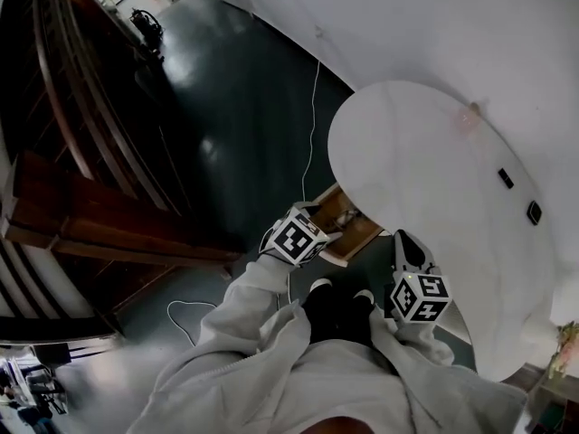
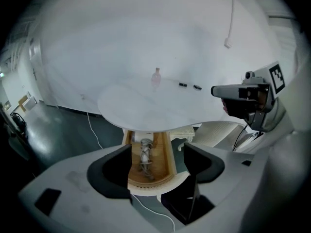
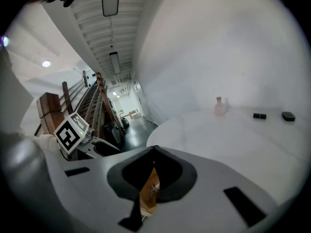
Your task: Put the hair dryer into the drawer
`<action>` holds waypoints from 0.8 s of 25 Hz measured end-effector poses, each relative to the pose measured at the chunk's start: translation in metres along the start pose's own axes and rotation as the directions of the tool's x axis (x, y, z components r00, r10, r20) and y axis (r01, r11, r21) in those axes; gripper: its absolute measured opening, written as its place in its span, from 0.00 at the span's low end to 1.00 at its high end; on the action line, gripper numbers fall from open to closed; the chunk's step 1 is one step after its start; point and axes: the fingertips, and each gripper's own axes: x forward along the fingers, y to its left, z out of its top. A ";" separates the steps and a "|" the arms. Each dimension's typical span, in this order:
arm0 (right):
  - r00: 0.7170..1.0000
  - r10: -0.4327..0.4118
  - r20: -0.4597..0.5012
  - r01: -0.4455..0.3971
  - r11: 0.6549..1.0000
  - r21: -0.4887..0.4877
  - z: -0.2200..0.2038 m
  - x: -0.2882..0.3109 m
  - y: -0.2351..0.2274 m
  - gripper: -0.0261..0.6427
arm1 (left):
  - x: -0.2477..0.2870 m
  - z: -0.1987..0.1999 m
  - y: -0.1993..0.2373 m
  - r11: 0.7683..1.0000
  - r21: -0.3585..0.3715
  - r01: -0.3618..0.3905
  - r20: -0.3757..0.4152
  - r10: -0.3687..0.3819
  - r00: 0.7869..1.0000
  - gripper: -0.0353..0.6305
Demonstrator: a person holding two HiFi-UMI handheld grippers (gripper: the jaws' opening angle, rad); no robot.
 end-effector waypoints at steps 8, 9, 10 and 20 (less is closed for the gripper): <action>0.998 0.062 0.013 -0.062 0.998 -0.032 0.019 0.015 0.014 0.11 | -0.055 0.025 0.017 0.993 -0.071 -0.097 0.204 0.110 0.973 0.56; 0.997 0.069 0.018 -0.068 0.997 -0.038 0.022 0.016 0.016 0.11 | -0.062 0.028 0.019 0.991 -0.080 -0.112 0.235 0.128 0.964 0.56; 0.997 0.076 0.023 -0.075 0.996 -0.046 0.026 0.017 0.018 0.11 | -0.067 0.033 0.020 0.988 -0.086 -0.128 0.268 0.147 0.952 0.56; 0.994 0.068 0.085 -0.062 0.996 -0.071 0.050 0.012 0.008 0.11 | -0.097 0.069 0.014 0.955 -0.212 -0.208 0.577 0.294 0.762 0.56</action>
